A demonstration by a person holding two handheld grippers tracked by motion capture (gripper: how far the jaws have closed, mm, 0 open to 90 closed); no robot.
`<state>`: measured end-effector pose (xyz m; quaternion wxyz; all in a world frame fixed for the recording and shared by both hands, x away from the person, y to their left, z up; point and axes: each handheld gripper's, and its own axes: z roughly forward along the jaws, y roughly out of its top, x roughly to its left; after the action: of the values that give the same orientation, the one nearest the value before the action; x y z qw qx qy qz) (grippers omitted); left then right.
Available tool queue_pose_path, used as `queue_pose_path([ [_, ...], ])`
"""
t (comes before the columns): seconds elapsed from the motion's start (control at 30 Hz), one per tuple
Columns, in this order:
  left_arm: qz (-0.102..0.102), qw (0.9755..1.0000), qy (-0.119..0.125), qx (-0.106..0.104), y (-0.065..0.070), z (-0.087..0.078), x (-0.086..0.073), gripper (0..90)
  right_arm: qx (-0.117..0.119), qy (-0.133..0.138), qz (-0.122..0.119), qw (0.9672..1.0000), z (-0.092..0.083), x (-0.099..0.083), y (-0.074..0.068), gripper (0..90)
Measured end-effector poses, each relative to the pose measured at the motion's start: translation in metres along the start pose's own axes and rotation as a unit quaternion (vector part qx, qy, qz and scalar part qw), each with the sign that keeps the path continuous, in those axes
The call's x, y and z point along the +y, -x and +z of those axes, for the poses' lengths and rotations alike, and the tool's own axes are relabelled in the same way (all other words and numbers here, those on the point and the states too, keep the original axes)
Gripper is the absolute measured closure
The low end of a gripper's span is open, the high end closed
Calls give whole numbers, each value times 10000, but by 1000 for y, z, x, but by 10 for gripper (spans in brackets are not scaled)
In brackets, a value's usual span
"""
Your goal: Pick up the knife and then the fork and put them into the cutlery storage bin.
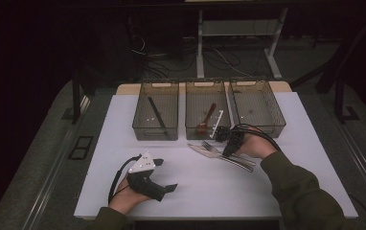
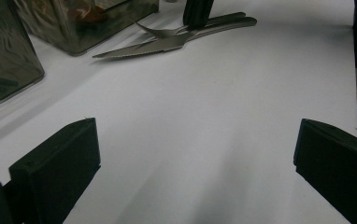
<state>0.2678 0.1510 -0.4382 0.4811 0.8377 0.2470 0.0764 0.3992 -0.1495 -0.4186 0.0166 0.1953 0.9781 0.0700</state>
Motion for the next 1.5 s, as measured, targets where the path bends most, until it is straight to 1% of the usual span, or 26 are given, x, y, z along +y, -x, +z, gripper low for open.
queue_pose_path([
  [0.1,-23,10000,10,5,0,0,0,0,26,62,37,10000,-3,-2,0,843],
  [0.23,-3,10000,-13,3,0,0,0,0,-17,224,104,9997,-11,-5,0,842],
  [0.27,-23,10000,12,4,0,0,0,0,-21,272,108,9996,-13,-6,1,843],
  [0.3,-27,10000,8,3,0,0,0,0,-41,324,100,9994,-15,-7,1,843],
  [0.37,-30,10000,21,2,0,0,0,0,-58,444,166,9989,-20,-10,1,843],
  [0.43,-44,10000,32,1,0,0,0,0,-57,615,227,9978,-25,-13,1,843],
  [0.47,-20,10000,14,4,0,0,0,0,-80,700,255,9972,-28,-15,2,843],
  [0.53,-40,10000,36,7,0,-1,-1,0,-100,921,317,9952,-35,-20,3,843],
  [0.6,-38,10000,19,12,-1,-1,-1,0,-51,1186,419,9921,-41,-26,3,843],
  [0.67,-52,10000,26,19,-1,-2,-1,0,12,1350,516,9895,-44,-31,3,843],
  [0.73,-52,10000,27,21,-1,-2,-1,0,-24,1500,586,9869,-48,-36,3,842],
  [0.8,-51,10000,25,21,-1,-2,-1,0,-38,1677,670,9836,-51,-43,4,842],
  [0.87,-45,10000,9,21,-1,-1,-1,0,-69,1880,806,9788,-55,-50,4,843],
  [0.97,-42,10000,11,24,-1,-1,-1,0,-96,2178,1011,9707,-62,-61,5,842],
  [1.03,-48,10000,23,29,-2,-2,-1,0,-83,2380,1163,9642,-67,-68,6,842],
  [1.07,-52,10000,48,34,-2,-2,-1,0,-77,2486,1194,9612,-68,-72,6,843],
  [1.13,-76,10000,56,32,-2,-3,-1,0,-73,2714,1296,9537,-72,-79,8,842],
  [1.2,-66,9999,71,30,-2,-3,-1,0,-104,2908,1309,9477,-76,-87,9,843],
  [1.27,-67,9999,79,29,-2,-4,-1,0,-155,3089,1405,9405,-79,-94,11,843],
  [1.33,-98,9999,125,14,-2,-4,-1,0,-170,3275,1516,9324,-82,-100,14,842],
  [1.43,-94,9999,125,16,-3,-4,-1,0,-172,3532,1686,9201,-86,-109,19,842],
  [1.5,-86,9999,113,11,-3,-3,-1,0,-186,3668,1781,9129,-90,-114,22,842],
])
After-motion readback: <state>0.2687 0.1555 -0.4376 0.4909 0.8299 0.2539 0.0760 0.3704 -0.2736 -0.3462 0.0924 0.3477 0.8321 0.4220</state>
